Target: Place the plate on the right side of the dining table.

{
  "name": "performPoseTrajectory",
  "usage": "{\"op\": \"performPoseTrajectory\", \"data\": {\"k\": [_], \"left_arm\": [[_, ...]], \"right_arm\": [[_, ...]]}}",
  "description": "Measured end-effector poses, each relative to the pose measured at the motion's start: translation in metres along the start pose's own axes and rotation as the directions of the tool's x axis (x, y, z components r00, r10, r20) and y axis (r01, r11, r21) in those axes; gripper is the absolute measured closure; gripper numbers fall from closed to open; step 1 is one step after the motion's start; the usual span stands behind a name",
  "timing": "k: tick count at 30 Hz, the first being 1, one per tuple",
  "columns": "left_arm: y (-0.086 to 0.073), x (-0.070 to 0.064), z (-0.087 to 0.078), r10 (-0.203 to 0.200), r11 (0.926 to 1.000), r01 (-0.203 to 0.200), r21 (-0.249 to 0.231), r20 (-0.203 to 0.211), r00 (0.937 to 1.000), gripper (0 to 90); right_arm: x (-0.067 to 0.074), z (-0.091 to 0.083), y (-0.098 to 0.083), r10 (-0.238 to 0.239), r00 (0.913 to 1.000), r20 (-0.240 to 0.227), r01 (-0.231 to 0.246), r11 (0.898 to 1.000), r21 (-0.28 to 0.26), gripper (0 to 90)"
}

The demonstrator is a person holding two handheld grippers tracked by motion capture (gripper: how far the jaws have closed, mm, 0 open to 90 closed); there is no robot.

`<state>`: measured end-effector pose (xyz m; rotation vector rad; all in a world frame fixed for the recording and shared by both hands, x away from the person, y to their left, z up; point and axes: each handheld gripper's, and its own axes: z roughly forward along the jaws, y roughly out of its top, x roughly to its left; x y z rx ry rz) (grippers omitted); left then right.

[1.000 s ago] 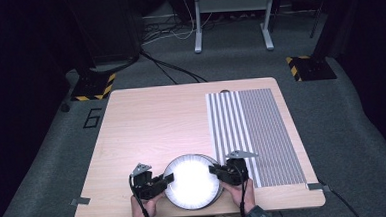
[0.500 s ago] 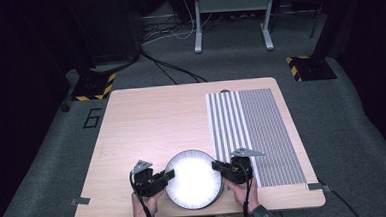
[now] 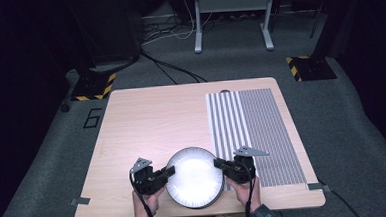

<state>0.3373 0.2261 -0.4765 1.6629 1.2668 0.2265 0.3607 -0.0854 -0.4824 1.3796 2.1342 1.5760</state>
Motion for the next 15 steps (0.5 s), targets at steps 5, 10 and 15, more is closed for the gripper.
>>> {"op": "performPoseTrajectory", "data": {"k": [5, 10, 15], "left_arm": [[0.003, -0.003, -0.001, 0.01, 0.9999, -0.01, -0.008, 0.003, 0.9999, 78.7], [0.006, -0.007, 0.0, 0.023, 0.9996, -0.023, -0.015, 0.008, 0.9997, 79.0], [0.008, -0.01, 0.001, 0.031, 0.9994, -0.03, -0.018, 0.013, 0.9994, 79.0]], "right_arm": [[0.003, -0.003, 0.002, -0.023, 0.9996, 0.015, 0.023, 1.0, -0.003, 84.8], [0.002, -0.007, 0.003, -0.027, 0.9994, 0.021, 0.027, 1.0, -0.012, 84.4], [0.001, -0.011, 0.005, -0.022, 0.9995, 0.022, 0.023, 0.999, -0.024, 84.1]]}}
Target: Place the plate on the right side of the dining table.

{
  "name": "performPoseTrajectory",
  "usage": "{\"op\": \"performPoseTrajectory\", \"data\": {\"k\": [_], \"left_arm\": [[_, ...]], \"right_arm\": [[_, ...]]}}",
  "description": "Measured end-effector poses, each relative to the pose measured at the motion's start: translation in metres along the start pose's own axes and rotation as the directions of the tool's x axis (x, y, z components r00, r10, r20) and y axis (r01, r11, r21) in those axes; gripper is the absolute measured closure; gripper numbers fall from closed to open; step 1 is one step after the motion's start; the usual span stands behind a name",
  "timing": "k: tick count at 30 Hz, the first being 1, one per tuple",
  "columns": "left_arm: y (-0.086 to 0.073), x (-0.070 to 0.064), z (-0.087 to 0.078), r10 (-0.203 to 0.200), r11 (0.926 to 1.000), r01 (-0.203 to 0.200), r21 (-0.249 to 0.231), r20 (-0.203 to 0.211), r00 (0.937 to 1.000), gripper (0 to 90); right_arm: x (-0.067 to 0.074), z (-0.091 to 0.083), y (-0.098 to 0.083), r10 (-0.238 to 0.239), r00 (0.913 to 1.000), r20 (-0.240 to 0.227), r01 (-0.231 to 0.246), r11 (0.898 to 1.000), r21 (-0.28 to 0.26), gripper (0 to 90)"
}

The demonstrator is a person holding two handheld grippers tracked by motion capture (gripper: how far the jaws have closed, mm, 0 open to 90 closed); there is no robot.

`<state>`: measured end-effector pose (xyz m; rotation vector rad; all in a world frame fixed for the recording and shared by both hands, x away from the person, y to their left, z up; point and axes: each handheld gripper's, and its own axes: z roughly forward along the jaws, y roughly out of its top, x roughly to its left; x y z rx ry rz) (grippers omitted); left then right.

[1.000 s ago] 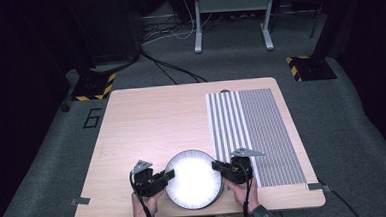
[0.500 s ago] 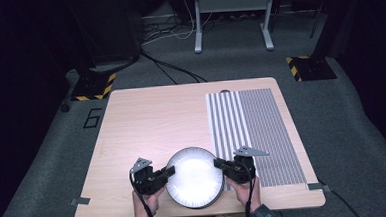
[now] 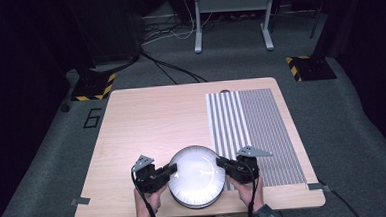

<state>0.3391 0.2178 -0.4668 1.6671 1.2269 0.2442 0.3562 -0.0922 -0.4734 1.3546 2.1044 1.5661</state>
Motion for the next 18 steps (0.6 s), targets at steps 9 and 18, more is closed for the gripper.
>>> {"op": "performPoseTrajectory", "data": {"k": [9, 18], "left_arm": [[0.005, -0.006, 0.003, 0.014, 0.9999, -0.014, 0.006, 0.015, 0.9998, 78.9], [0.008, -0.011, 0.01, 0.014, 0.9998, -0.014, 0.01, 0.032, 0.9994, 78.9]], "right_arm": [[-0.003, -0.009, 0.004, 0.0, 1.0, 0.004, 0.0, 1.0, -0.009, 84.0], [-0.007, -0.016, 0.007, 0.008, 0.9998, 0.016, -0.008, 1.0, -0.016, 83.7]]}}
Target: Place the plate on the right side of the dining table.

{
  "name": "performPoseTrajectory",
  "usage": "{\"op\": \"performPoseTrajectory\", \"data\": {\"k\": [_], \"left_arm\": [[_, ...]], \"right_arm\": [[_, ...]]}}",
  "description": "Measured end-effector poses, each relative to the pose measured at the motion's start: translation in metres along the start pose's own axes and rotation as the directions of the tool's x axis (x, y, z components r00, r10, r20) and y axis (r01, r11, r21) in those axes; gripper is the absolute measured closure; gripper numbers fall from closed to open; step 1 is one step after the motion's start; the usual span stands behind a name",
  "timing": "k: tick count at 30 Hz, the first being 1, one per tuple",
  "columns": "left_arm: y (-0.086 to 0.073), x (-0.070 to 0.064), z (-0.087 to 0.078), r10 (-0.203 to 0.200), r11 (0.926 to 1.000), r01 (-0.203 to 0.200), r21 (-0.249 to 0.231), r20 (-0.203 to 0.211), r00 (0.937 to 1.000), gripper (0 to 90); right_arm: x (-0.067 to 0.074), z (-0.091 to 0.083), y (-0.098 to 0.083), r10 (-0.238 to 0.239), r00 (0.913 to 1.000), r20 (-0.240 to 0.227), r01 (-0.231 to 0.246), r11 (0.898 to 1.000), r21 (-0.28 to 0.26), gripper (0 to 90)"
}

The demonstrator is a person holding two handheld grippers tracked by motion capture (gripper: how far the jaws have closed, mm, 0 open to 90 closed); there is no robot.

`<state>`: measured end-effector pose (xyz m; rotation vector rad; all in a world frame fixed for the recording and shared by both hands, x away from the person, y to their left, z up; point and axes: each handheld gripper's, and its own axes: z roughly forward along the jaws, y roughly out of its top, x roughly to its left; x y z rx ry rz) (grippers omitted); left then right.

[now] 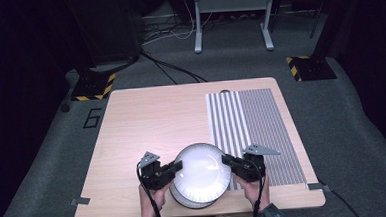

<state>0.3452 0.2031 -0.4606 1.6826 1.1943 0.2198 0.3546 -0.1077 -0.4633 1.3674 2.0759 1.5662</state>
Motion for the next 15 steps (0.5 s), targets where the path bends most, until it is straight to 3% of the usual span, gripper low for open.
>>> {"op": "performPoseTrajectory", "data": {"k": [15], "left_arm": [[0.01, -0.01, 0.011, 0.027, 0.9995, -0.027, 0.014, 0.028, 0.9993, 78.9]], "right_arm": [[-0.01, -0.013, 0.007, 0.01, 0.9998, 0.017, -0.009, 1.0, -0.019, 83.2]]}}
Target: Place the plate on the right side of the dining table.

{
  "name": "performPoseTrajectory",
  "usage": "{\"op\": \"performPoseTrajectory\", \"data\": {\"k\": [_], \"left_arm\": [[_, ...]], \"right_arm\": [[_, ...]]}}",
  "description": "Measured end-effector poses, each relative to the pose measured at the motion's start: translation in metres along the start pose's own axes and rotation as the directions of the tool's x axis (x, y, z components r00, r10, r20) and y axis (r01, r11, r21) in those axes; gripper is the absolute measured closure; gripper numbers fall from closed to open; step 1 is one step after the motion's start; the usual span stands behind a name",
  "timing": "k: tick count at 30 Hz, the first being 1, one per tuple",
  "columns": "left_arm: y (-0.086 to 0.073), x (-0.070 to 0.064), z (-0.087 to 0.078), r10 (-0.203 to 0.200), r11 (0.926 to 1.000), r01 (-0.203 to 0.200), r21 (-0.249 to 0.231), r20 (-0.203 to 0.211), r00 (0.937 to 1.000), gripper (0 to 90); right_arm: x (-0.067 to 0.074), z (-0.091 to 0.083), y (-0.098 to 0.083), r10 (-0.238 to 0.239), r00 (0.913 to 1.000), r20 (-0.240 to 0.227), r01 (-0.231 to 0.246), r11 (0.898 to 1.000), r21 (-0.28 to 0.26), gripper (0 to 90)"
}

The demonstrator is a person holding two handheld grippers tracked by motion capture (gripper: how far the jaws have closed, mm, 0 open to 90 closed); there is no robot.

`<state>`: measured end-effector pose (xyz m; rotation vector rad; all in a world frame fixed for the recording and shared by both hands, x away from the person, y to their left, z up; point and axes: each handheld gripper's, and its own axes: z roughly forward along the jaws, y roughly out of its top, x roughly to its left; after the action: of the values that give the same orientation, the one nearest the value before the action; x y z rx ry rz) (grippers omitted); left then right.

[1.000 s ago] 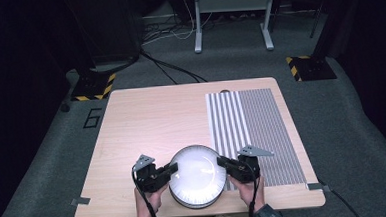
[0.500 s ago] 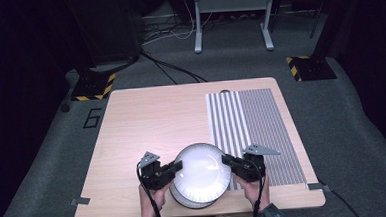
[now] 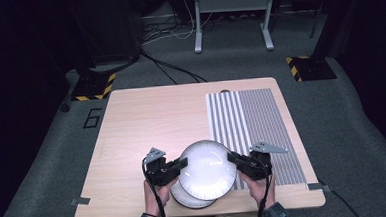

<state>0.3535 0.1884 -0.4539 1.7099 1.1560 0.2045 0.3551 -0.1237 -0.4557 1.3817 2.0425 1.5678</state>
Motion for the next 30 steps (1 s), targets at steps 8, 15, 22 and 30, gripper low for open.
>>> {"op": "performPoseTrajectory", "data": {"k": [8, 15, 22, 30], "left_arm": [[0.005, -0.005, 0.006, 0.008, 1.0, -0.008, 0.002, 0.01, 0.9999, 78.8], [0.009, -0.01, 0.012, 0.01, 0.9999, -0.01, 0.002, 0.019, 0.9998, 78.8], [0.016, -0.017, 0.02, 0.027, 0.9996, -0.027, 0.009, 0.034, 0.9991, 78.8], [0.021, -0.022, 0.029, 0.032, 0.9994, -0.032, 0.014, 0.047, 0.9984, 78.9]], "right_arm": [[-0.006, -0.007, 0.002, 0.009, 0.9999, 0.009, -0.009, 1.0, -0.009, 83.1], [-0.011, -0.013, 0.004, 0.024, 0.9996, 0.013, -0.023, 1.0, -0.016, 83.1], [-0.017, -0.02, 0.007, 0.034, 0.9991, 0.024, -0.033, 0.999, -0.026, 83.0], [-0.024, -0.027, 0.009, 0.042, 0.9986, 0.032, -0.041, 0.999, -0.029, 82.9]]}}
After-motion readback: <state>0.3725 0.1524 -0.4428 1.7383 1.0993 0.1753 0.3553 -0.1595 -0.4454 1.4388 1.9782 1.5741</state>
